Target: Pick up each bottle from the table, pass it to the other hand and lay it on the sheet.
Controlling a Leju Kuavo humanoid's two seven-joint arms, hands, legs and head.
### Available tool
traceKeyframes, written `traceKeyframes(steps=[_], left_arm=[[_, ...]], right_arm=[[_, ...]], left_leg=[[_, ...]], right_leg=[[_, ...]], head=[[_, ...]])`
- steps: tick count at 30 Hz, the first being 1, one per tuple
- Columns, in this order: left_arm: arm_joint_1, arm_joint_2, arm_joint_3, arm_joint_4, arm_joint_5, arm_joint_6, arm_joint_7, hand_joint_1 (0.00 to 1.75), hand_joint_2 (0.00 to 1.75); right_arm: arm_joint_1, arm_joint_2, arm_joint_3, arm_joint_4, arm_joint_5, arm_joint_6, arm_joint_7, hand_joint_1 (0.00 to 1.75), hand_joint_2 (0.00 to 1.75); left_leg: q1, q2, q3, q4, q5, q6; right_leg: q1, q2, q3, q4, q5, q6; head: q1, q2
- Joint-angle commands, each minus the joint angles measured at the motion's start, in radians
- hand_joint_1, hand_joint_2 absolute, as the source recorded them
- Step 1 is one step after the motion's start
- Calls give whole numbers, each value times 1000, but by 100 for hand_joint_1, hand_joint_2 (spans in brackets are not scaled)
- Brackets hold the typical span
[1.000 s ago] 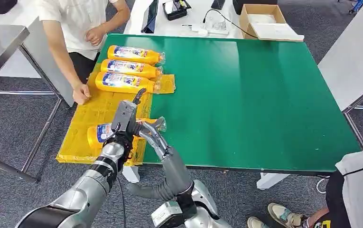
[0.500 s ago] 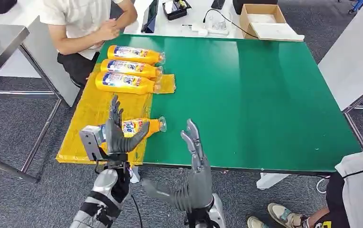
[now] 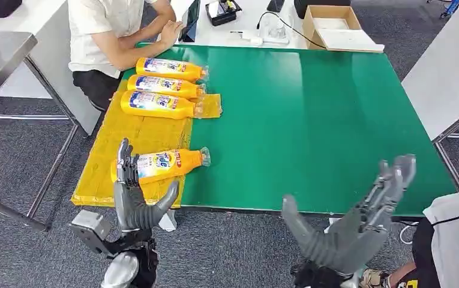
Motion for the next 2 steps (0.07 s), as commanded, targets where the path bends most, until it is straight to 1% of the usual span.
traceKeyframes(steps=[1, 2], left_arm=[[33, 70, -74, -46, -2, 26, -5, 0, 175], [33, 70, -74, -46, -2, 26, -5, 0, 175]], right_arm=[[21, 50, -152, 39, -82, -35, 0, 0, 175], [21, 50, -152, 39, -82, -35, 0, 0, 175]], left_leg=[[1, 1, 6, -1, -2, -1], [1, 1, 6, -1, -2, -1]], right_leg=[[1, 0, 6, -1, -2, -2], [1, 1, 6, -1, -1, -2]], head=[[0, 0], [0, 0]])
